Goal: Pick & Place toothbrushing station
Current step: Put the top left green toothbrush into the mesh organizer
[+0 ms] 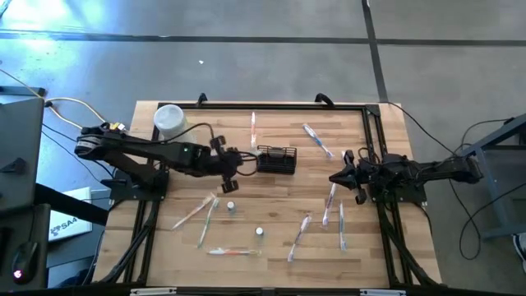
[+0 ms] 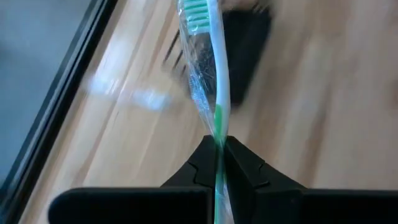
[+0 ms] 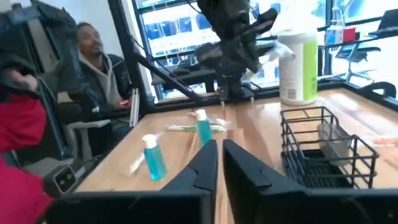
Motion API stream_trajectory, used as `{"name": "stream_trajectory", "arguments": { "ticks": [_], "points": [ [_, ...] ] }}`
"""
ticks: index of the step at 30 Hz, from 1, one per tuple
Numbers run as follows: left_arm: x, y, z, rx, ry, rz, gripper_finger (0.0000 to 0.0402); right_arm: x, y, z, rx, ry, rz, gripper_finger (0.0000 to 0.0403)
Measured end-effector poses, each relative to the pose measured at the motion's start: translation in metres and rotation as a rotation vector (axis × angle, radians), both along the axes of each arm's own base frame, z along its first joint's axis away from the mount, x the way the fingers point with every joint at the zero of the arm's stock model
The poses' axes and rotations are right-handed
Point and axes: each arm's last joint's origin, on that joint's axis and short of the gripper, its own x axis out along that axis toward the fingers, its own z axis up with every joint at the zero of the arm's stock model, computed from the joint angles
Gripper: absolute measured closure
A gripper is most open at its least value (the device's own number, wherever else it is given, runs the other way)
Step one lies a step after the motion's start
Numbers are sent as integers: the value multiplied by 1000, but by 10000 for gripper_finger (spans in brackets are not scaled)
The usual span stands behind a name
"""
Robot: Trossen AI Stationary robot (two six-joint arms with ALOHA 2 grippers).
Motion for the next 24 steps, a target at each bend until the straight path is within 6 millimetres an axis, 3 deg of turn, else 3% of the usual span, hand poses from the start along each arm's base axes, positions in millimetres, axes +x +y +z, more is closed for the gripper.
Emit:
{"name": "stream_trajectory", "arguments": {
  "ticks": [8, 14, 18, 24],
  "points": [
    [24, -6, 30, -34, -326, -310, 394, 3, -4, 18, 57, -181, -131, 244],
    [42, -13, 29, -60, -522, -482, 394, 6, -4, 32, -59, -260, -156, 152],
    [60, -17, 16, -76, -632, -544, 394, 15, -5, 38, -109, -218, -220, 130],
    [79, -19, 0, -47, -672, -559, 394, 31, -2, 53, -118, -202, -186, 132]
  ]
}}
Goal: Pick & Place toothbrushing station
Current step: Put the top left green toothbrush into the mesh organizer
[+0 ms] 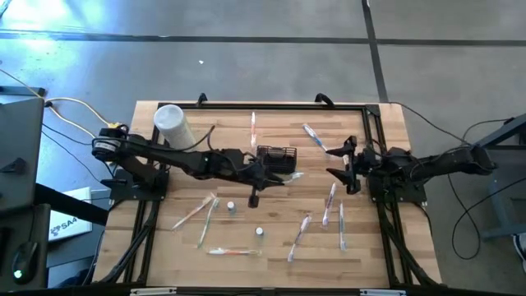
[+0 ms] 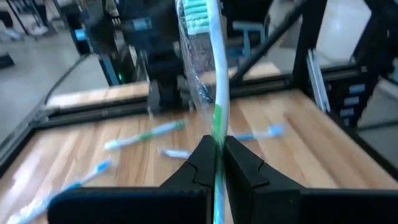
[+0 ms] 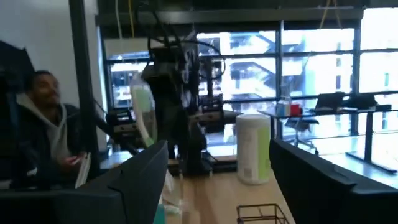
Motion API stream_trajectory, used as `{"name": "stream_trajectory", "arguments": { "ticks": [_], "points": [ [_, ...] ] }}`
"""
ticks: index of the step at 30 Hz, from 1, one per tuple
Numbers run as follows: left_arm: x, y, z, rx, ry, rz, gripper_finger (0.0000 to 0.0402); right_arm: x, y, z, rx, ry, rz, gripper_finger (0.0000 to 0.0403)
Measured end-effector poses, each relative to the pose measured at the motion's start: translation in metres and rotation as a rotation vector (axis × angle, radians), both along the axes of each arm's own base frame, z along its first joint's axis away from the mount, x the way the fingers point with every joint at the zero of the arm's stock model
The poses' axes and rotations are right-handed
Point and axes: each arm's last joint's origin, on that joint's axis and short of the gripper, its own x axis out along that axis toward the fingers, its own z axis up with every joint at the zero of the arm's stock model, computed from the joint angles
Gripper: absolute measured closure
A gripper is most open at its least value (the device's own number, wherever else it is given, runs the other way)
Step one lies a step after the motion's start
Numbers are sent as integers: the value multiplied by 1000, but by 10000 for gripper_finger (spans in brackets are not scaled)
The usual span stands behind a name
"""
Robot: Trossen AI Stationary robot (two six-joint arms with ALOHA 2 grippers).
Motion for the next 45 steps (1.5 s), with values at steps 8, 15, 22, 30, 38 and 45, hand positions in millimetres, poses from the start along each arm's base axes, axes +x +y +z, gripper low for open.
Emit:
{"name": "stream_trajectory", "arguments": {
  "ticks": [8, 15, 22, 30, 38, 45],
  "points": [
    [10, -4, -7, -50, -38, 12, 394, 26, 13, -2, -120, 57, 30, 140],
    [11, -10, -7, -82, -64, 33, 394, 37, 17, -4, -196, -2, 84, 140],
    [25, -24, -26, -13, -77, 78, 394, 52, 20, -6, -205, -27, 122, 140],
    [36, -24, -35, 19, -57, 114, 394, 79, 25, -9, -207, 41, 157, 140],
    [36, -24, -37, 29, -35, 136, 394, 95, 31, -12, -211, 72, 177, 140],
    [35, -24, -38, 33, -21, 139, 394, 94, 33, -12, -214, 72, 182, 143]
  ]
}}
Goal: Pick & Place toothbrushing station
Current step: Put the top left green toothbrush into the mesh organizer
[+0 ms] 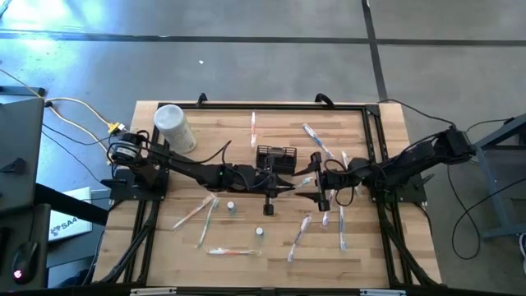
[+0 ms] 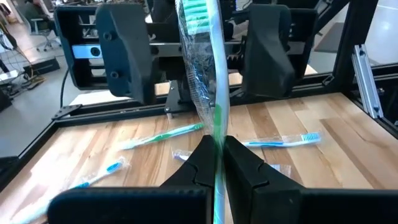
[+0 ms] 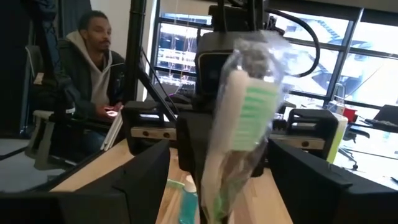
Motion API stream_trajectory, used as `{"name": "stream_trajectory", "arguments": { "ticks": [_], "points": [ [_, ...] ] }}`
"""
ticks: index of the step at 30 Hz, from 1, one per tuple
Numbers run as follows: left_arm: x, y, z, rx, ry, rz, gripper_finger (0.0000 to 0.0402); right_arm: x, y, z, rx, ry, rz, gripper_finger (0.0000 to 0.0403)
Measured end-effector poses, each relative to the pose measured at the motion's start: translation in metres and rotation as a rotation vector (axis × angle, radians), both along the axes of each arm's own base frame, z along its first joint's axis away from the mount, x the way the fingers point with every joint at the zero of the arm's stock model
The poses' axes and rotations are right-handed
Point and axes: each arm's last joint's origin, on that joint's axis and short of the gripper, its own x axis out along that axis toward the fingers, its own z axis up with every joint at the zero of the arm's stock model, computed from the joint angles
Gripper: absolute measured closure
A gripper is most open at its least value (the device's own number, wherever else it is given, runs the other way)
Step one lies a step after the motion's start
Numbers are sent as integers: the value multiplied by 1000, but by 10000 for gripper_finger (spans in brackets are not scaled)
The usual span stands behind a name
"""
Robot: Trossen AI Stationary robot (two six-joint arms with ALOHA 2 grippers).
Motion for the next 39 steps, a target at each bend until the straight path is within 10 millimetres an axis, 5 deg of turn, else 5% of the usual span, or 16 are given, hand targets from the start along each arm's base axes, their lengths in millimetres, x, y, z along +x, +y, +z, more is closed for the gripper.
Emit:
{"name": "stream_trajectory", "arguments": {
  "ticks": [12, 23, 39],
  "points": [
    [-3, -9, -1, 67, 23, 63, 394, 1, 0, -4, -8, 44, -4, 210],
    [-3, -9, -3, 68, 42, 72, 391, 1, 0, -6, -85, 45, -12, 386],
    [-3, -9, -3, -40, 43, 81, 206, 1, 0, -8, -108, 64, -15, 390]
  ]
}}
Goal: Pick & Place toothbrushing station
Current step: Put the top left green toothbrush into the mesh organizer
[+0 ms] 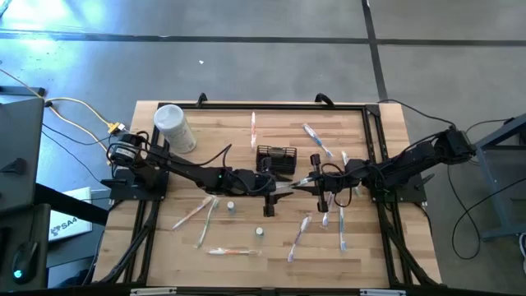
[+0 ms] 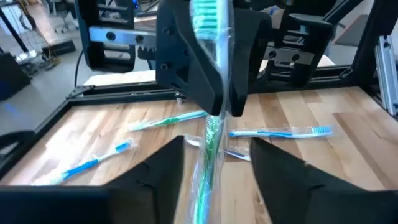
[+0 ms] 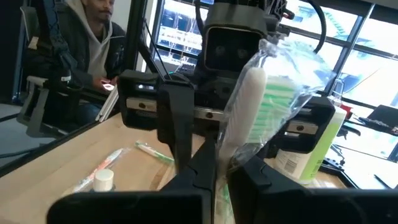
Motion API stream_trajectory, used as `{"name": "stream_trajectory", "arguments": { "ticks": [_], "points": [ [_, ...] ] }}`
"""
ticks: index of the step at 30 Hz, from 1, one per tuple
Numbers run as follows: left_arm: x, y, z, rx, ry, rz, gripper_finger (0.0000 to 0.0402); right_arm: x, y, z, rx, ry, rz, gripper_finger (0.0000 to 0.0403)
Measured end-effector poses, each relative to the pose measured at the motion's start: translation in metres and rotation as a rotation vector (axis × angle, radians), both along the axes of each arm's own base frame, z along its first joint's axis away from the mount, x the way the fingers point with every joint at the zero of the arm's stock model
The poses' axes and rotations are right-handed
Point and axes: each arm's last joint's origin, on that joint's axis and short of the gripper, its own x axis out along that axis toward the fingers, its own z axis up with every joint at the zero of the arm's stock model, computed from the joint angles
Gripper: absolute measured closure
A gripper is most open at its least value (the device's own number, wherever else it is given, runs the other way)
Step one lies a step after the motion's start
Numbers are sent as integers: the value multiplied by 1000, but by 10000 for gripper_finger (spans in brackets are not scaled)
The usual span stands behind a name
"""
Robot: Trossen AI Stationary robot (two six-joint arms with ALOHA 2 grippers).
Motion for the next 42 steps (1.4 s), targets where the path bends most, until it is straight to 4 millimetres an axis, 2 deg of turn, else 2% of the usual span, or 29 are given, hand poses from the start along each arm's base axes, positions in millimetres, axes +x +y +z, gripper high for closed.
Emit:
{"name": "stream_trajectory", "arguments": {
  "ticks": [6, 12, 19, 22, 26, 30, 34, 42],
  "points": [
    [-4, -2, 2, 5, 34, -5, 137, -1, -3, 7, -13, 54, -92, 390],
    [-24, 3, 22, -5, 103, 31, 124, -3, -6, 34, 43, 241, -228, 390],
    [-69, 14, 51, -25, 242, 106, 124, -10, -9, 60, 46, 265, -405, 390],
    [-90, 19, 62, -46, 283, 156, 123, -10, -17, 78, 73, 262, -466, 390],
    [-115, 26, 72, -66, 332, 231, 123, -8, -31, 93, 122, 256, -526, 389],
    [-133, 31, 73, -52, 405, 303, 123, -7, -49, 92, 201, 258, -594, 391],
    [-146, 35, 69, -26, 478, 374, 123, -1, -62, 88, 281, 268, -584, 391],
    [-150, 36, 54, 6, 554, 383, 123, 20, -73, 69, 296, 303, -605, 391]
  ]
}}
